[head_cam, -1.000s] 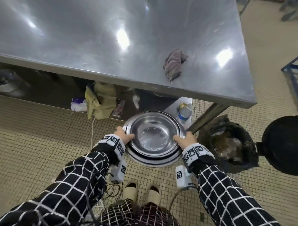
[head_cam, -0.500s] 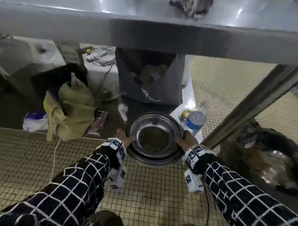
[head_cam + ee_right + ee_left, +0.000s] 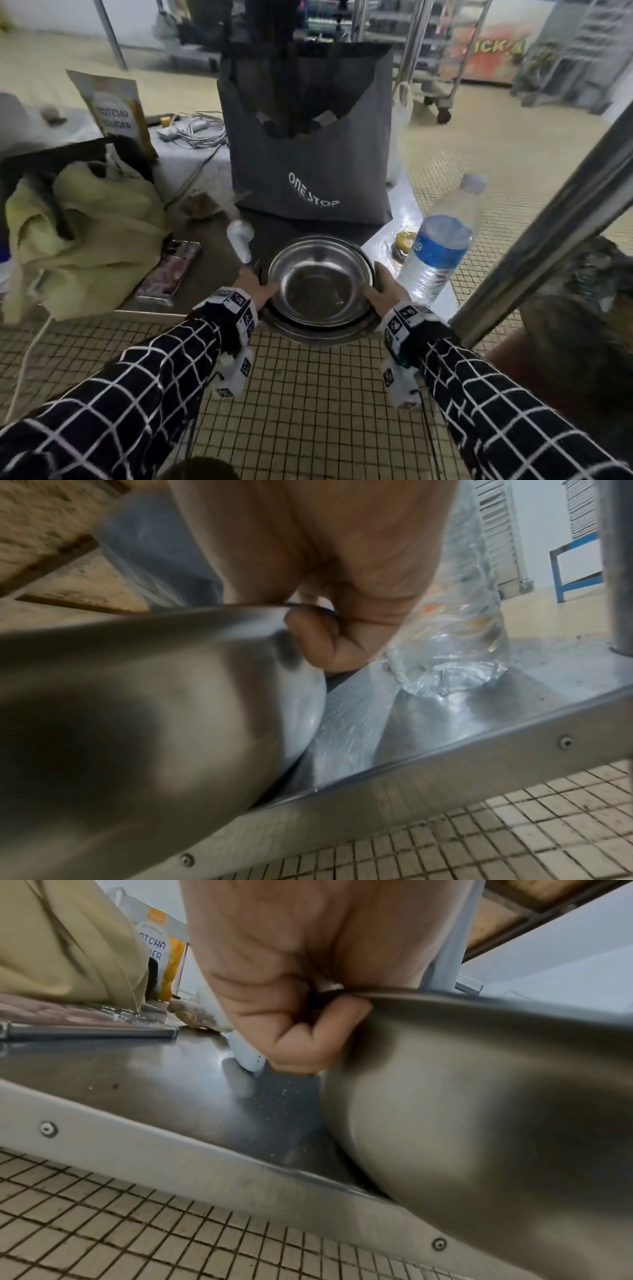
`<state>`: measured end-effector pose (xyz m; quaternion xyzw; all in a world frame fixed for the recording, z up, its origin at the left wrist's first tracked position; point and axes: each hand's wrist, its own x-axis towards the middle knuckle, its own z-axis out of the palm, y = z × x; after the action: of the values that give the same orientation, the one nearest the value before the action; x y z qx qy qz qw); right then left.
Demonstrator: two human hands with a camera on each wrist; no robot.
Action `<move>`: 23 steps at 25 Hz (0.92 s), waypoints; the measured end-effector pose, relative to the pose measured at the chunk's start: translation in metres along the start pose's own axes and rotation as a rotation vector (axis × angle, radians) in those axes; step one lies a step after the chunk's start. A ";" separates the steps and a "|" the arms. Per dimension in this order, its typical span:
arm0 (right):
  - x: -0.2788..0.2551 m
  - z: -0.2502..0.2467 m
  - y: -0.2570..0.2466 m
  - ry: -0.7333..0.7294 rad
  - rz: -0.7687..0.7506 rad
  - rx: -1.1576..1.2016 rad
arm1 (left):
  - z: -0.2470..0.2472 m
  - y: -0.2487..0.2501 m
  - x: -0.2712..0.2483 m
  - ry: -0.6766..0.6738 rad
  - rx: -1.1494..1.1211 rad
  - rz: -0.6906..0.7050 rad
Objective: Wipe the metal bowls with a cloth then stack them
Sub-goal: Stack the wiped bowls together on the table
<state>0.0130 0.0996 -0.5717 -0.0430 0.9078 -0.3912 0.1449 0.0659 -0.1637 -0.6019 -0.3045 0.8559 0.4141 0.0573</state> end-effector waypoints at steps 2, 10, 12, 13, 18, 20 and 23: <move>0.007 0.004 0.006 0.033 -0.012 0.033 | 0.007 0.000 0.002 0.026 -0.033 0.014; 0.026 0.008 0.012 0.096 -0.028 0.003 | 0.010 0.016 -0.001 0.023 0.001 0.032; 0.016 0.010 0.013 0.136 -0.014 -0.156 | 0.004 0.015 -0.013 0.054 0.080 0.130; 0.005 0.011 0.016 0.161 -0.041 -0.269 | 0.000 0.012 -0.020 0.059 0.153 0.210; -0.054 0.025 0.026 0.081 -0.383 -0.545 | -0.019 -0.012 -0.050 -0.204 0.484 0.466; -0.056 0.033 0.030 0.006 -0.389 -0.605 | -0.011 -0.016 -0.052 -0.258 0.581 0.469; -0.052 0.042 0.035 -0.009 -0.402 -0.731 | -0.005 -0.016 -0.051 -0.249 0.547 0.465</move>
<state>0.0758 0.1049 -0.6125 -0.2698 0.9598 -0.0637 0.0450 0.1171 -0.1504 -0.5914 -0.0228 0.9675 0.2061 0.1447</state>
